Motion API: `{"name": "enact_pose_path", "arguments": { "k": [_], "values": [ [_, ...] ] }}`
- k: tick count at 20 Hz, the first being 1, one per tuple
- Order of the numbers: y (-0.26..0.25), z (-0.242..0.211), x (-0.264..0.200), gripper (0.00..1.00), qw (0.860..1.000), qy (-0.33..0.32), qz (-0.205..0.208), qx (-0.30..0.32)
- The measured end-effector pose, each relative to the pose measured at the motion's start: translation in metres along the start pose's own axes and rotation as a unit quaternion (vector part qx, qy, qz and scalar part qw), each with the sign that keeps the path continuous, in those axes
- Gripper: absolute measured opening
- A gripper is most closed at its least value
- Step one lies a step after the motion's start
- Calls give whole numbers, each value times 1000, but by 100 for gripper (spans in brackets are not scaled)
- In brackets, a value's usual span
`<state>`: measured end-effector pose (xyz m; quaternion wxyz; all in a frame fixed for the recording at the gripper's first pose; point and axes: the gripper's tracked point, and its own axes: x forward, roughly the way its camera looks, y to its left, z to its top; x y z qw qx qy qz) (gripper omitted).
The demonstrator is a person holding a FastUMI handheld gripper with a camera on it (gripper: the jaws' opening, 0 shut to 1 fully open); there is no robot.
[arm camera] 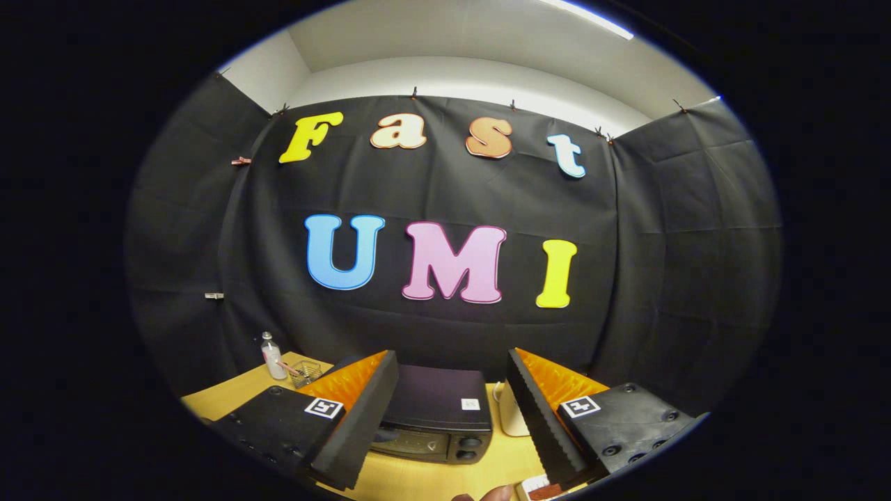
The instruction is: Open the toaster oven, put the food inside, and close the toaster oven door.
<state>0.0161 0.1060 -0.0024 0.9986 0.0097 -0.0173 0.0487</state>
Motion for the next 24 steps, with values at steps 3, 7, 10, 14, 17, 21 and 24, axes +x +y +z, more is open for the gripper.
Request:
{"name": "enact_pose_path", "arguments": {
  "k": [3, 7, 10, 14, 17, 21, 24],
  "values": [
    [29, -21, 14, 97, 1000, 15, 8, 15],
    [71, -72, 33, 97, 998, 64, 19, 19],
    [91, -110, 45, 97, 995, 96, 23, 14],
    [107, -157, 58, 97, 990, 139, 26, 9],
    [112, -185, 65, 98, 985, 170, 20, 21],
    [109, -208, 71, 98, 979, 203, -1, 22],
    [108, -206, 71, 97, 982, 188, -18, 29]
  ]
}}
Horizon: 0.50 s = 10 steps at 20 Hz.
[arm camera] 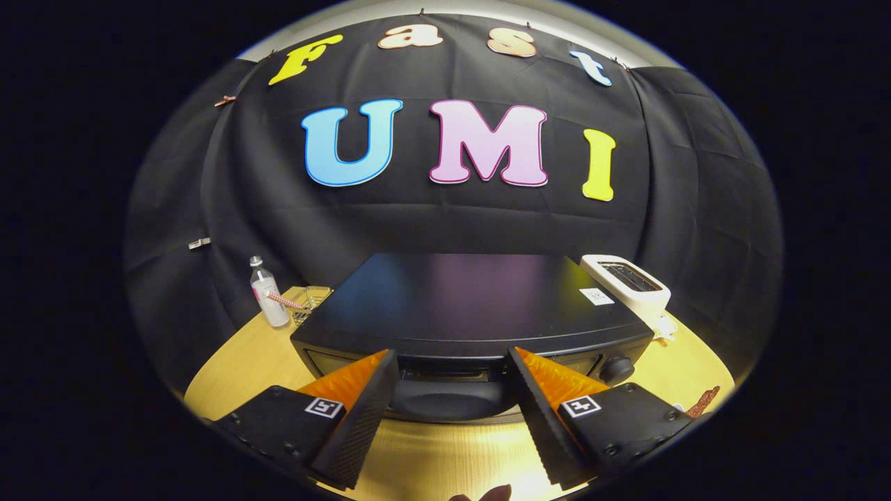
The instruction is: Open the toaster oven, put the food inside, and close the toaster oven door.
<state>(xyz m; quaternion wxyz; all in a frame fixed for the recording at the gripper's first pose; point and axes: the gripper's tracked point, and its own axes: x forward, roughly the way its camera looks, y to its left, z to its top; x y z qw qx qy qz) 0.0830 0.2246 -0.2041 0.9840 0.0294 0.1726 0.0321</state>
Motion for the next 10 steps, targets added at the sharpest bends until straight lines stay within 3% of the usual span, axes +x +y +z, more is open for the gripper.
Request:
{"name": "enact_pose_path", "arguments": {
  "k": [10],
  "values": [
    [-1, -28, -37, 98, 1000, 23, -1, 5]
  ]
}}
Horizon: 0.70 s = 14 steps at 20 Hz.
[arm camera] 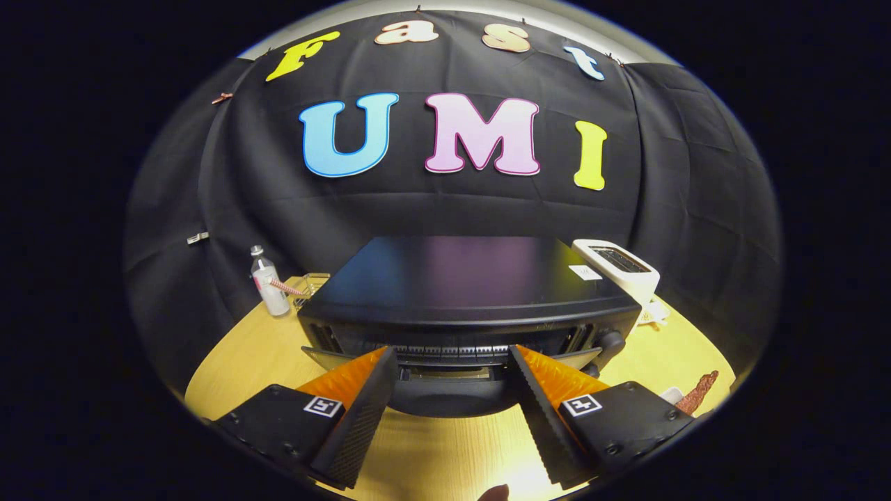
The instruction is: Open the toaster oven, put the food inside, and close the toaster oven door.
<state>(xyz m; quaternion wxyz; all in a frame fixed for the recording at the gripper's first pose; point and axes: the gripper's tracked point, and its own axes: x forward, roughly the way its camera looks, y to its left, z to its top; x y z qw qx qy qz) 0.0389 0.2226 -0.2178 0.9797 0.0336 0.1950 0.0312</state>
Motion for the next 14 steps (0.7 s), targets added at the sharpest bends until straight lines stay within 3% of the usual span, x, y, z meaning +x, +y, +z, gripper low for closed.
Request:
{"name": "enact_pose_path", "arguments": {
  "k": [14],
  "values": [
    [-2, -81, -50, 98, 997, 75, 0, -15]
  ]
}}
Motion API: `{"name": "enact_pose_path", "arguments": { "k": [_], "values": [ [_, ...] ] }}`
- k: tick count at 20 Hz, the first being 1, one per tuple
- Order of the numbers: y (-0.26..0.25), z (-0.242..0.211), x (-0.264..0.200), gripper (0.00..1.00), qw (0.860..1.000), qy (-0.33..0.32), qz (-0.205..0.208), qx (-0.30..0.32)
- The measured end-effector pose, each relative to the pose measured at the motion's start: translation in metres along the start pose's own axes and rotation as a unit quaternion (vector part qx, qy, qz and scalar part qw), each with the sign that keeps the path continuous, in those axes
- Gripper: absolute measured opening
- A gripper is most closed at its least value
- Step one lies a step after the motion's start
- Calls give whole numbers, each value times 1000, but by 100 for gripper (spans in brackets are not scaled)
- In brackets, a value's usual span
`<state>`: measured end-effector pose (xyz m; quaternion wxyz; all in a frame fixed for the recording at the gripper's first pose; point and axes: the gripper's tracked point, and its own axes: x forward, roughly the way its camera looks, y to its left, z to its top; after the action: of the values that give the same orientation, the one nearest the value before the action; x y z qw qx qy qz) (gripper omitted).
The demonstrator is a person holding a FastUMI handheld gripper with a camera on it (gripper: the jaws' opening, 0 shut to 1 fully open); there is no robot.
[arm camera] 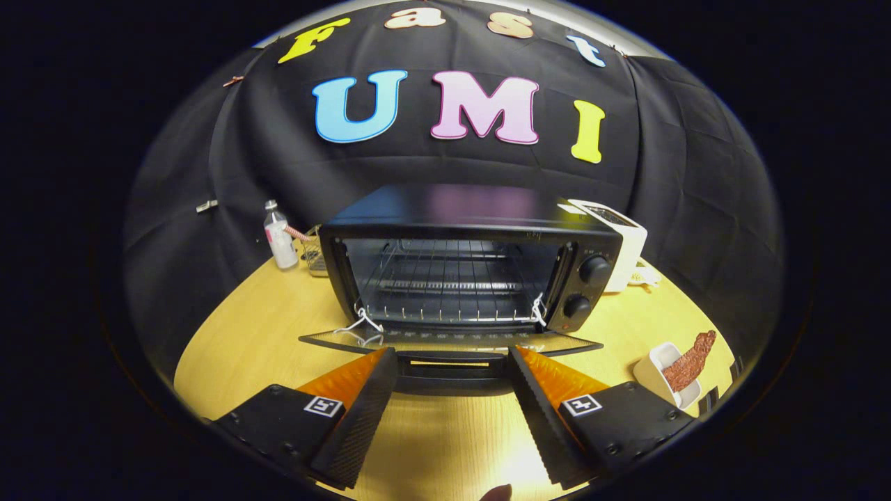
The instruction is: Open the toaster oven, put the food inside, and close the toaster oven door.
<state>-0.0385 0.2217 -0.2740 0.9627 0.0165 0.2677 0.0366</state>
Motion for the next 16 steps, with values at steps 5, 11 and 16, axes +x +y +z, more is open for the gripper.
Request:
{"name": "enact_pose_path", "arguments": {
  "k": [5, 11, 16],
  "values": [
    [-13, -49, 5, 98, 998, 63, -4, 6],
    [-18, -57, 9, 99, 997, 79, 13, 1],
    [-18, -37, -5, 99, 996, 68, 58, -2]
  ]
}}
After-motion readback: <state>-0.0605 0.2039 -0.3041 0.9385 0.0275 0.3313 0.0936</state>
